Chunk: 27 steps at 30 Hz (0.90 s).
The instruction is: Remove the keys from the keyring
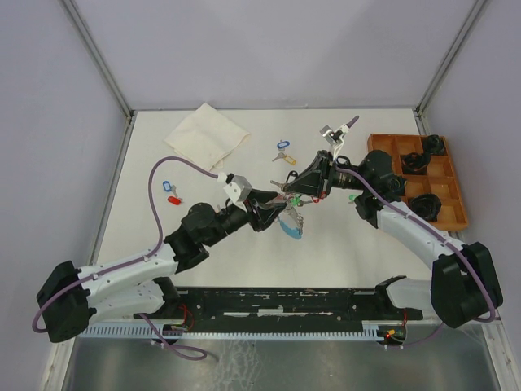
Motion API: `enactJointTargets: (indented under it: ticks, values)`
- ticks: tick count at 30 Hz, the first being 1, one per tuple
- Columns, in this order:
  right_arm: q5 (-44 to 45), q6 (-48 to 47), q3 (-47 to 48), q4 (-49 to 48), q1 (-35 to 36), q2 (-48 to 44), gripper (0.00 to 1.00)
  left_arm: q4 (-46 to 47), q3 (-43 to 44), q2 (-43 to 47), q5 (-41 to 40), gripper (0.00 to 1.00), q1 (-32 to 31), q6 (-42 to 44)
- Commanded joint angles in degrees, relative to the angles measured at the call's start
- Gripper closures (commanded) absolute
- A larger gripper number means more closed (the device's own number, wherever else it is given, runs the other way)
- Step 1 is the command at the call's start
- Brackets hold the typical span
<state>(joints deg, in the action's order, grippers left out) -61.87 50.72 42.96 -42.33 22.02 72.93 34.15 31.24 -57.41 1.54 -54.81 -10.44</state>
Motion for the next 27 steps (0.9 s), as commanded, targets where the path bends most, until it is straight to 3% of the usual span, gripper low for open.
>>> enactJointTargets:
  ticks: [1, 10, 27]
  values:
    - [-1.1, -1.4, 3.1, -2.5, 0.2, -2.0, 0.99, 0.7, 1.9, -0.2, -2.3, 0.49, 0.2, -1.3]
    - [-1.5, -3.8, 3.9, 0.6, 0.7, -2.0, 0.99, 3.6, 1.8, -1.1, -1.8, 0.62, 0.3, 3.4]
    - [-2.3, -6.7, 4.8, 3.7, 1.7, -2.3, 0.99, 4.2, 1.2, 0.1, -1.5, 0.64, 0.3, 9.6]
